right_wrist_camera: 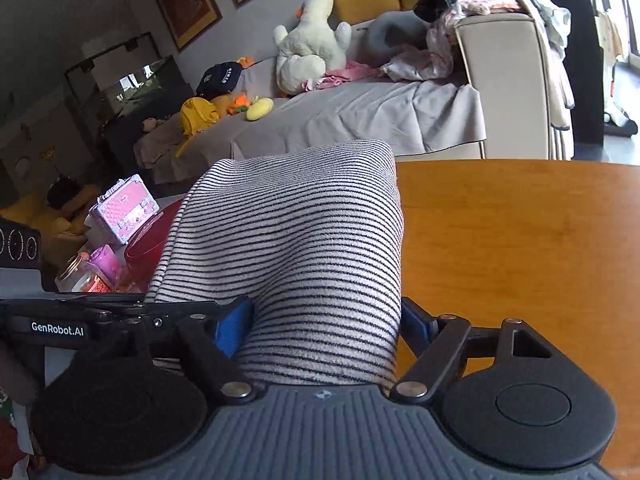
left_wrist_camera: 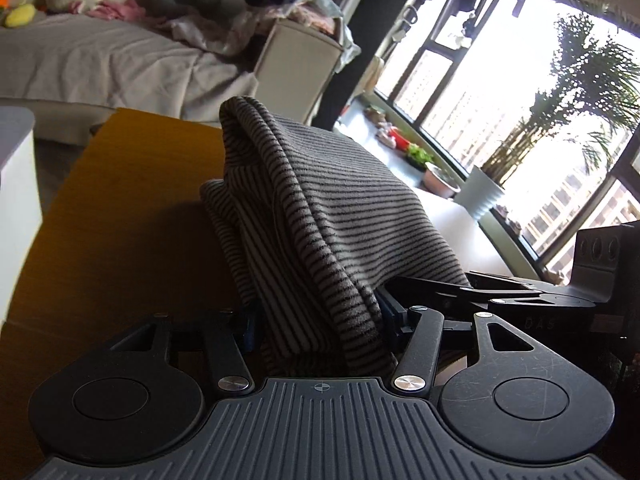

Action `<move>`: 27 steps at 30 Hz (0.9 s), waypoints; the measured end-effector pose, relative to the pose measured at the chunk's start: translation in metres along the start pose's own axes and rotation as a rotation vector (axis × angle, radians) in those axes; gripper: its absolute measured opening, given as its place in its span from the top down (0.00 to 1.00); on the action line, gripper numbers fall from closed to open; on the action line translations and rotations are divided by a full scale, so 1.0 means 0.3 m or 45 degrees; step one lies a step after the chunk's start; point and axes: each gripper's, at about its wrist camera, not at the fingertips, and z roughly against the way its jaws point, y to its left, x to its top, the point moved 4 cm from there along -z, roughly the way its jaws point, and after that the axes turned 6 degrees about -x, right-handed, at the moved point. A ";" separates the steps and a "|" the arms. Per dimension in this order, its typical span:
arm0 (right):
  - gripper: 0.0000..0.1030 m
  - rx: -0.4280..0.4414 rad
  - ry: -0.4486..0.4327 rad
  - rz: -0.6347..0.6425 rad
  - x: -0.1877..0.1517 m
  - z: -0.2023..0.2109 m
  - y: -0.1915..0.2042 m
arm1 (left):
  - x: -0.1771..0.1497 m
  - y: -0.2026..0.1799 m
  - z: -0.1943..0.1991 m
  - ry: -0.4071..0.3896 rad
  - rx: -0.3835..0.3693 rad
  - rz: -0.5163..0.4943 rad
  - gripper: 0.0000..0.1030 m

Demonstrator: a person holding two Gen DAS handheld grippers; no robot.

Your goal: Fold clothes

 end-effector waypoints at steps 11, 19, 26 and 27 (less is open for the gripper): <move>0.22 -0.162 -0.051 0.312 0.043 -0.008 0.121 | 0.275 -0.121 0.052 -0.228 0.022 -0.335 0.43; 0.01 -0.089 -0.068 0.118 0.036 0.104 0.079 | 0.225 0.067 -0.107 -0.082 0.056 -0.153 0.47; 0.42 0.173 0.088 -0.282 0.017 0.019 -0.021 | 0.227 0.086 -0.110 -0.084 0.059 -0.156 0.47; 0.49 0.175 0.057 -0.232 0.036 0.042 -0.006 | 0.229 0.094 -0.112 -0.088 0.061 -0.147 0.48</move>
